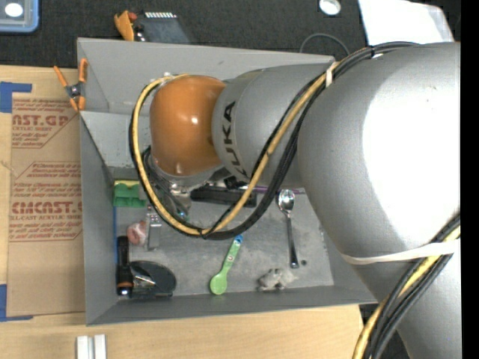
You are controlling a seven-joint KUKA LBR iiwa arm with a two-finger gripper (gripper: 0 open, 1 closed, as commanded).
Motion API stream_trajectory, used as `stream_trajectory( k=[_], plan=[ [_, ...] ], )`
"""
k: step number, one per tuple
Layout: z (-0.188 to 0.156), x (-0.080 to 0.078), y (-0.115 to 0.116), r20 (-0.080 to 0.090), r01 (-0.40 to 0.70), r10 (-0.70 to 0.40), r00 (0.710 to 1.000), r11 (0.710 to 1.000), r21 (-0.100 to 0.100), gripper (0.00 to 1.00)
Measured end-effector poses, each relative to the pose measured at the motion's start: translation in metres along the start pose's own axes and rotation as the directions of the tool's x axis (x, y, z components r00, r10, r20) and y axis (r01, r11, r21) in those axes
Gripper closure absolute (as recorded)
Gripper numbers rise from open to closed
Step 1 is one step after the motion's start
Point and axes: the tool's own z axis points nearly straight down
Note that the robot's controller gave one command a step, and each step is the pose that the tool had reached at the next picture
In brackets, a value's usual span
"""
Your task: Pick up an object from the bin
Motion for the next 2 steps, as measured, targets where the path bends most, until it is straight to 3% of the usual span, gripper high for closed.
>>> stream_trajectory(
  k=[1,2],
  plan=[
    [0.052,-0.015,0.018,0.012,0.153,-0.153,0.988,0.988,0.000,0.00],
    [0.051,0.002,0.023,0.011,0.099,-0.099,0.995,0.995,-0.005,1.00]
  ],
)
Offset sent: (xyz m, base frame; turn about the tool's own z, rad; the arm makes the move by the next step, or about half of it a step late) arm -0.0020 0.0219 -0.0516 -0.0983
